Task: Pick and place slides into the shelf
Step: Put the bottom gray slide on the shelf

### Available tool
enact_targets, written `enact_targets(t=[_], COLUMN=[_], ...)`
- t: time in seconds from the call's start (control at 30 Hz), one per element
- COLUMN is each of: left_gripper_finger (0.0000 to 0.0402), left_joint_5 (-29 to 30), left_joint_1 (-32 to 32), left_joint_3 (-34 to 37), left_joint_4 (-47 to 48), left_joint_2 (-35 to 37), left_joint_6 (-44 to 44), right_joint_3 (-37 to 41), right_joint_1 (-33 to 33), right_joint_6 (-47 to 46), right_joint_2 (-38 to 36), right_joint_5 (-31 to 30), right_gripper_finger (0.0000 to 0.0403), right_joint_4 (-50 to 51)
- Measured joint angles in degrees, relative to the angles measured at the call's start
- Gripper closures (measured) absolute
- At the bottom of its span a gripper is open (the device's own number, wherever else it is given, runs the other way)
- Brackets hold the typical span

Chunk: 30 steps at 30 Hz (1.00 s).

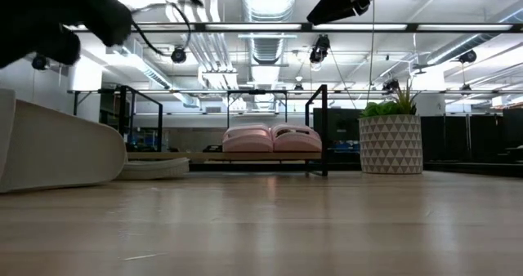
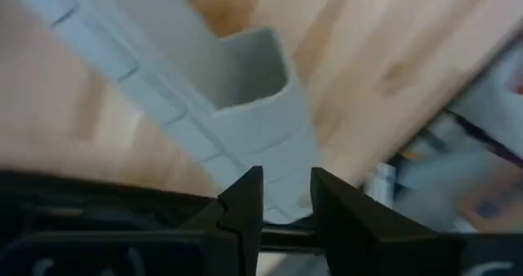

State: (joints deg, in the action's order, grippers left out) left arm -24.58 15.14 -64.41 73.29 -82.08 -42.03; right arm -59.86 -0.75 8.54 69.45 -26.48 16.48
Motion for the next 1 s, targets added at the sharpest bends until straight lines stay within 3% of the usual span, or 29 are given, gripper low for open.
enact_targets(t=[0.1, 0.33, 0.53, 0.63, 0.77, 0.9, 1.0], left_gripper_finger=[0.0314, 0.0314, 0.0314, 0.0314, 0.0314, 0.0314, 0.0314], left_joint_5=[8.4, 38.8, 54.6, 58.9, 60.0, 58.9, 53.2], left_joint_1=[5.8, 21.3, 32.8, 37.2, 41.5, 44.0, 44.6], left_joint_3=[-3.4, -10.4, -10.4, -10.5, -11.0, -14.1, -19.6], left_joint_4=[0.8, -3.5, -8.0, -6.9, -4.7, -0.8, 5.9], left_joint_2=[0.0, 0.7, -1.6, -4.1, -8.6, -14.3, -18.6], left_joint_6=[-5.9, -31.0, -50.3, -59.1, -69.7, -77.0, -80.4], right_joint_3=[1.2, 2.9, 2.9, 2.9, 2.9, 2.9, 2.9], right_joint_1=[0.0, 0.0, 0.0, 0.0, 0.0, 0.0, 0.0], right_joint_6=[0.3, 0.6, -1.3, -1.0, -0.3, 0.0, 0.0], right_joint_2=[0.0, 0.0, 0.0, 0.0, 0.0, 0.0, 0.0], right_joint_5=[0.0, -0.1, -0.1, -0.1, -0.1, -0.1, -0.1], right_gripper_finger=[0.0175, 0.0175, 0.0175, 0.0175, 0.0175, 0.0174, 0.0174], right_joint_4=[-0.3, -1.0, -1.9, -3.0, -3.6, -3.6, -3.9])
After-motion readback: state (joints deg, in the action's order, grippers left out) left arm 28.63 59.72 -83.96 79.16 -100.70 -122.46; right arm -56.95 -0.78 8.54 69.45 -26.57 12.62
